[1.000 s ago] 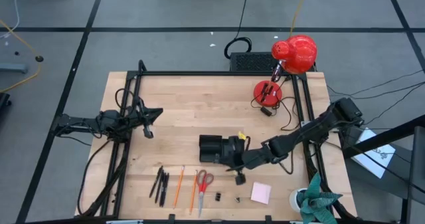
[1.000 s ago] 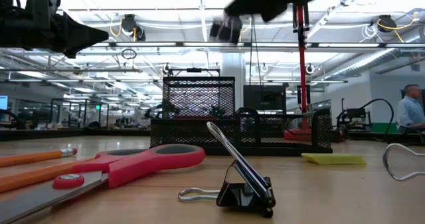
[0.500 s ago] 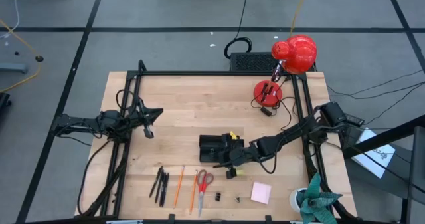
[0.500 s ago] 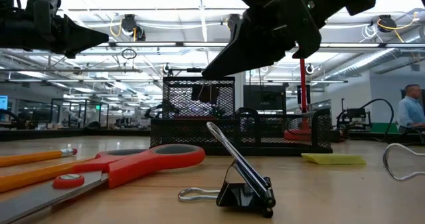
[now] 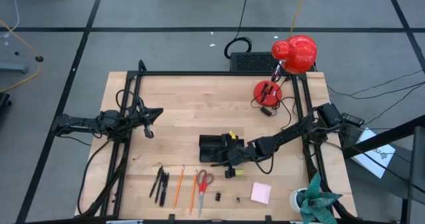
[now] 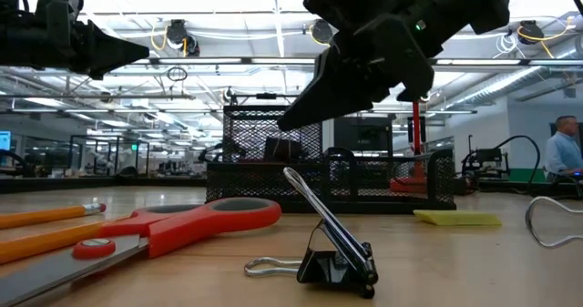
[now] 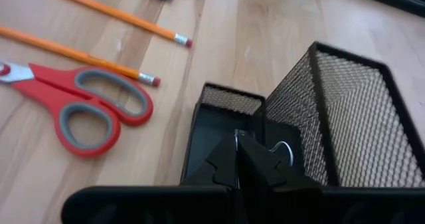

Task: Pick and place office supplies into organizer
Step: Put the black binder clip into the black desk organizer

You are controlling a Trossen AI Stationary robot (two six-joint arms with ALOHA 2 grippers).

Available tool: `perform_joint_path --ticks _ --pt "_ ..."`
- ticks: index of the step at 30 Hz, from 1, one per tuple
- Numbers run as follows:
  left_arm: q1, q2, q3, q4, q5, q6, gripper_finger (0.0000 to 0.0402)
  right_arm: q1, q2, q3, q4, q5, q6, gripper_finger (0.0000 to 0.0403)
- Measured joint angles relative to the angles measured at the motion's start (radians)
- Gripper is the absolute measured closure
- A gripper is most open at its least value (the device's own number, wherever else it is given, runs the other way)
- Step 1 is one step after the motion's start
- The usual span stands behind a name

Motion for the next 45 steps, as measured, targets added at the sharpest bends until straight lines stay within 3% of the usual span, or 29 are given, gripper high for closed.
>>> perform_joint_path --ticks 19,24,32,45 --pt "0.000 0.000 0.000 0.000 -0.001 -0.003 0.0366 0.000 -0.002 0.000 -0.002 -0.026 0.007 0.0349" --pt "0.000 0.000 0.000 0.000 -0.001 -0.003 0.0366 0.014 -0.073 0.000 -0.020 -0.047 -0.025 0.0339" --pt "0.000 0.000 0.000 0.000 -0.001 -0.003 0.0366 0.092 -0.263 0.000 -0.205 -0.157 0.052 0.0323" --pt "0.000 0.000 0.000 0.000 -0.001 -0.010 0.0366 0.247 -0.276 0.000 -0.259 -0.171 0.223 0.0277"
